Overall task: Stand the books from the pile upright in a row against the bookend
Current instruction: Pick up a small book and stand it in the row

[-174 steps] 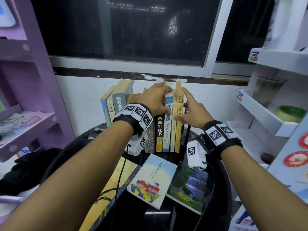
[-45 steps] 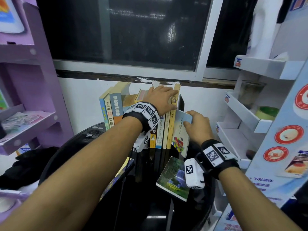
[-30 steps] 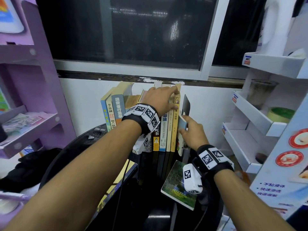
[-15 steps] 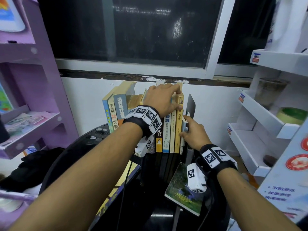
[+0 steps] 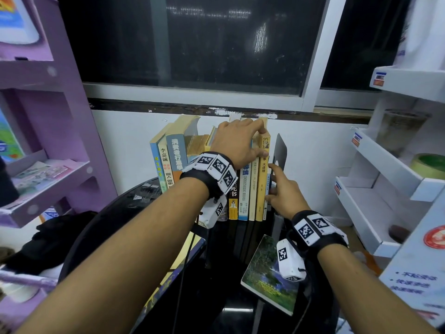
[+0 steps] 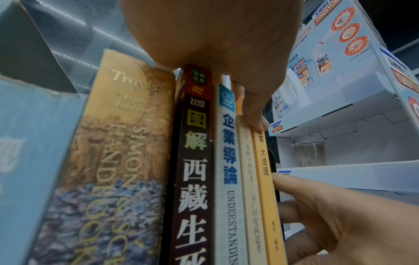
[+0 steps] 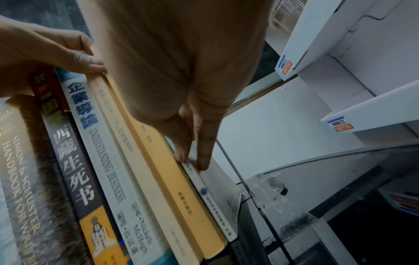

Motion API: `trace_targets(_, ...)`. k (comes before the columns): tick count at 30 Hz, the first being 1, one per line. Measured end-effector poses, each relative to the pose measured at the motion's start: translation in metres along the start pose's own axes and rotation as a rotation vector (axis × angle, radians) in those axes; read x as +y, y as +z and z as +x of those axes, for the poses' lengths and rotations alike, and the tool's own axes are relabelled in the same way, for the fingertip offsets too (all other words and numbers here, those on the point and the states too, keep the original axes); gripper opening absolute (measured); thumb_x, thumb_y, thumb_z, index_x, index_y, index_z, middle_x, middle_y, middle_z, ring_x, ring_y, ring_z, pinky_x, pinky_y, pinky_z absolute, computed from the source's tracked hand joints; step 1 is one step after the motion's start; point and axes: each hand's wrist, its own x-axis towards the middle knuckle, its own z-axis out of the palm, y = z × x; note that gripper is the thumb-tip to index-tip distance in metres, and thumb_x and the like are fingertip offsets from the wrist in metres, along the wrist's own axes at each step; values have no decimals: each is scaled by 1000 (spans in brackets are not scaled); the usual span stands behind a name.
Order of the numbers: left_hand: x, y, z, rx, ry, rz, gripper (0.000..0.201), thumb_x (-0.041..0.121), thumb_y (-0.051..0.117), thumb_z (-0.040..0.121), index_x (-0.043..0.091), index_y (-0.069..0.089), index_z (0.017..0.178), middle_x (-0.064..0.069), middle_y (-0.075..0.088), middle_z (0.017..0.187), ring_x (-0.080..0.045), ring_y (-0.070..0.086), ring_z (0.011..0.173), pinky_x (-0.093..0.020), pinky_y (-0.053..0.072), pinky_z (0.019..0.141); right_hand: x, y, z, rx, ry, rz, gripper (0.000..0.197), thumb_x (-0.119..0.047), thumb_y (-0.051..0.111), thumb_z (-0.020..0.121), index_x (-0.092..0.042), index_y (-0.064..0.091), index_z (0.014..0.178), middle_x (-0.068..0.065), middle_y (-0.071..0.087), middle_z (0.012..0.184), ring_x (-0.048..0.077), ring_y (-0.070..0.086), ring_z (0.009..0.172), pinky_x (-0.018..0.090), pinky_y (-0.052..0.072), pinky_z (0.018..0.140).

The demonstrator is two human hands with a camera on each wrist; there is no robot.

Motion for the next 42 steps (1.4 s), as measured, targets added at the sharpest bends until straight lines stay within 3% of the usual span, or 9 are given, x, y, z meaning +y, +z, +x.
trace_targets(6,1,1,1,2,-4,9,46,57,63,79,32,51,115,9,60,118,-16,54,108,-39,33,100,7,-2,2,-54,13,14,90,7,62,87,-37,18,152,3,52,142,20,69,103,34,57,82)
trace_targets(10,1,1,0,11,-3,2,45,56,64,79,32,51,115,9,60,118,-16,54,107,-39,33,100,11,-2,4,-4,18,26,88,8,64,85,-36,25,150,5,55,139,13,71,86,35,60,79)
trace_targets(14,1,2,0,14,0,8,45,57,64,79,32,51,115,9,60,118,-16,55,107,-39,34,99,9,-2,3,4,19,22,86,8,66,84,-34,27,149,7,56,138,11,70,81,33,60,78)
trace_targets(22,3,1,-3,30,5,14,44,56,63,80,32,51,115,9,61,118,-16,55,108,-38,34,99,9,1,3,10,33,60,85,9,62,86,-35,26,149,4,55,138,16,70,91,38,59,82)
trace_targets(28,5,-1,-5,17,31,36,45,54,60,83,31,49,121,8,60,121,-17,55,111,-39,33,100,0,1,0,-18,32,-24,83,1,62,89,-37,19,148,5,59,133,24,67,108,46,56,90)
trace_targets(32,6,-7,-6,-18,54,20,47,54,57,86,32,47,125,7,58,129,-18,52,119,-41,32,104,-7,-8,-8,-40,36,-19,82,-2,62,90,-35,16,150,6,58,134,24,65,111,42,56,90)
trace_targets(37,4,-9,-18,-70,101,-2,60,51,58,86,30,37,138,7,41,147,-18,36,136,-46,23,115,-10,-20,-18,-27,58,-65,68,-11,64,90,-27,31,147,7,55,138,22,64,108,36,53,93)
trace_targets(42,12,-14,-40,-77,104,-42,65,48,58,87,29,33,144,6,30,154,-16,26,142,-49,15,117,-21,-28,-37,-47,71,-110,60,-13,64,91,-21,38,144,8,56,136,22,61,115,33,50,96)
